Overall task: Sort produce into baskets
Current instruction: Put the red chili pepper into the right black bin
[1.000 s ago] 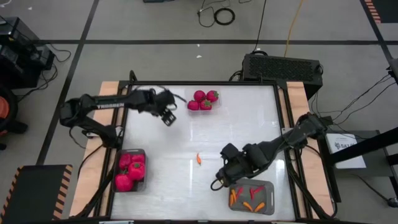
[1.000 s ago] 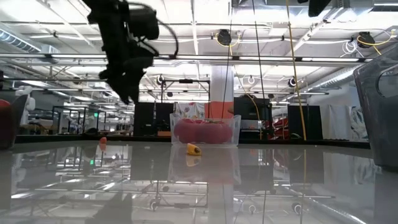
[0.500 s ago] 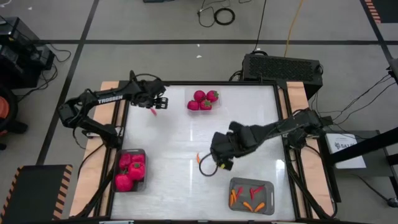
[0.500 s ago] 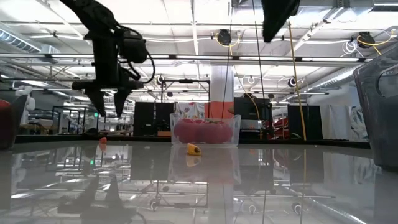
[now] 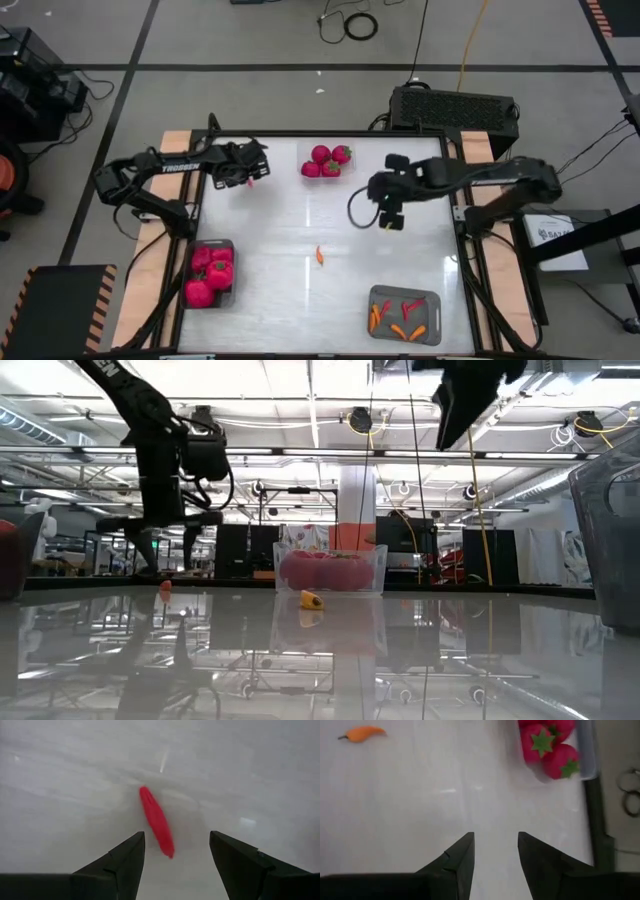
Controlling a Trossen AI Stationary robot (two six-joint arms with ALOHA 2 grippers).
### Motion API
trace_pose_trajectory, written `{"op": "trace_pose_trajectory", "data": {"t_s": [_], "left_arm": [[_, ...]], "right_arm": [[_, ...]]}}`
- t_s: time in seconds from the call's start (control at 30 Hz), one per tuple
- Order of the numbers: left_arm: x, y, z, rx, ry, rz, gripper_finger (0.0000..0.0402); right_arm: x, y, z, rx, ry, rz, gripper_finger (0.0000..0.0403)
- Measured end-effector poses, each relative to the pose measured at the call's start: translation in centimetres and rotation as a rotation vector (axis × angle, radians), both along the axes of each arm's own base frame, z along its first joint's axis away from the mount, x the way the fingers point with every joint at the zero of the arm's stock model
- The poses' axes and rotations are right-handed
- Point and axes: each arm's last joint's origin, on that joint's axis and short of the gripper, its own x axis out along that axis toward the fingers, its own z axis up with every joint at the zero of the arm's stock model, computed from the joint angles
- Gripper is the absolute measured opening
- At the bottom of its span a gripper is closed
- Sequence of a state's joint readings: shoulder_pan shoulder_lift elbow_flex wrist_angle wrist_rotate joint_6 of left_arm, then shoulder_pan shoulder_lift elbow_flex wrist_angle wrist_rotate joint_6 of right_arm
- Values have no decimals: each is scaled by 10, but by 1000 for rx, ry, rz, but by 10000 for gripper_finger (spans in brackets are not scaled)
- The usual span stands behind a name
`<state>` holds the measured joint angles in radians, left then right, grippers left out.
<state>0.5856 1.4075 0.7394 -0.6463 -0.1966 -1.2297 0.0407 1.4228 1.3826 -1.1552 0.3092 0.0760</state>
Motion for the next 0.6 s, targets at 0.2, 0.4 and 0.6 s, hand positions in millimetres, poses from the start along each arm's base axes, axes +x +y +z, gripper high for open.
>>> {"op": "trace_pose_trajectory", "data": {"t_s": [0.2, 0.4, 0.6], "left_arm": [[-5, -3, -8, 15, 18, 76, 231], [-4, -2, -10, 12, 27, 78, 231], [-1, -1, -23, -21, 76, 73, 230]], "right_arm": [[-27, -21, -17, 51, -119, -20, 144], [-44, -32, -20, 32, -208, -57, 144], [-46, -38, -19, 9, -208, -51, 144]]}}
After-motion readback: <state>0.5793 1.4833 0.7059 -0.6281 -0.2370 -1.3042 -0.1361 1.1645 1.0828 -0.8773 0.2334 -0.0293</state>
